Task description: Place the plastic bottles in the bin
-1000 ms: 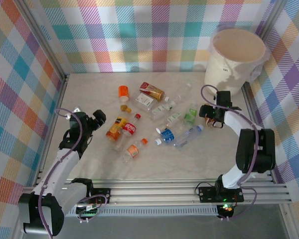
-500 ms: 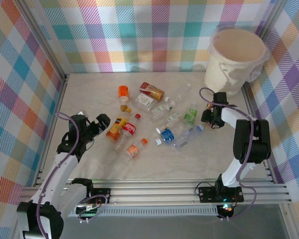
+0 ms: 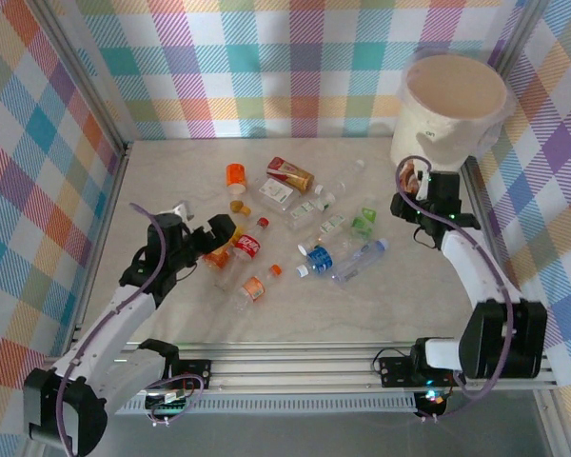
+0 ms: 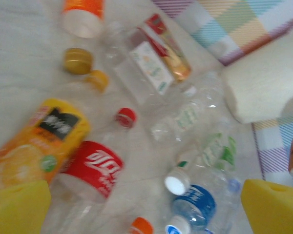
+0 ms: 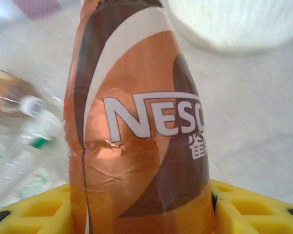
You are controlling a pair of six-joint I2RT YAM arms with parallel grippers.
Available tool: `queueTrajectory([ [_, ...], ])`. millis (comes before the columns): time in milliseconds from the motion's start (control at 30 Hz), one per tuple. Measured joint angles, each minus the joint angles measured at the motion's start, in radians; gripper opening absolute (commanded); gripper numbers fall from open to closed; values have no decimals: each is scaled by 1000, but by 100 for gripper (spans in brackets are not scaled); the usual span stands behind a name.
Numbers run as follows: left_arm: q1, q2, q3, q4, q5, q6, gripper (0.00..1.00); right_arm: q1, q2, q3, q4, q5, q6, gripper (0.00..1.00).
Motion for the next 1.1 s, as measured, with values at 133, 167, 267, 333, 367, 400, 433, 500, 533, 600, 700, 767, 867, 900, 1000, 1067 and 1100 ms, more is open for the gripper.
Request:
queueTrajectory([
  [133, -87, 46, 42, 82, 35, 1, 100, 0, -53, 40, 14, -71, 30, 46],
  [167, -108, 59, 55, 100, 44, 4, 100, 0, -51, 68, 16, -83, 42, 46],
  [267, -163, 95, 96, 144, 68, 12, 100, -2, -35, 164, 16, -114, 74, 46],
  [333, -192, 114, 116, 170, 80, 20, 100, -8, -10, 246, 23, -137, 86, 46],
  [367, -205, 123, 124, 185, 87, 25, 100, -13, 12, 296, 25, -146, 94, 46],
  [400, -217, 132, 130, 199, 93, 29, 100, -21, 38, 345, 30, -154, 103, 46],
  [433, -225, 139, 134, 204, 96, 30, 100, -29, 64, 389, 32, -159, 108, 47],
  [500, -240, 156, 138, 220, 98, 31, 100, -49, 131, 485, 35, -165, 122, 47],
  [533, -243, 163, 139, 221, 98, 31, 100, -59, 163, 527, 32, -165, 128, 47],
  [600, -247, 175, 139, 219, 96, 32, 100, -76, 237, 616, 24, -163, 136, 48],
  [700, -247, 179, 139, 211, 78, 38, 100, -95, 342, 729, 12, -138, 145, 49],
  [767, -247, 179, 140, 201, 63, 44, 100, -106, 400, 789, -1, -122, 156, 50],
  [867, -247, 177, 140, 171, 35, 57, 100, -120, 501, 907, -33, -95, 167, 51],
  [900, -247, 175, 140, 161, 26, 60, 100, -124, 536, 949, -41, -87, 171, 51],
  [1000, -247, 169, 140, 139, 1, 65, 100, -127, 637, 1085, -86, -62, 174, 53],
  [1067, -247, 168, 140, 127, -13, 71, 100, -131, 708, 1186, -130, -47, 173, 54],
  [1100, -247, 167, 140, 118, -22, 74, 100, -133, 746, 1237, -151, -39, 173, 55],
])
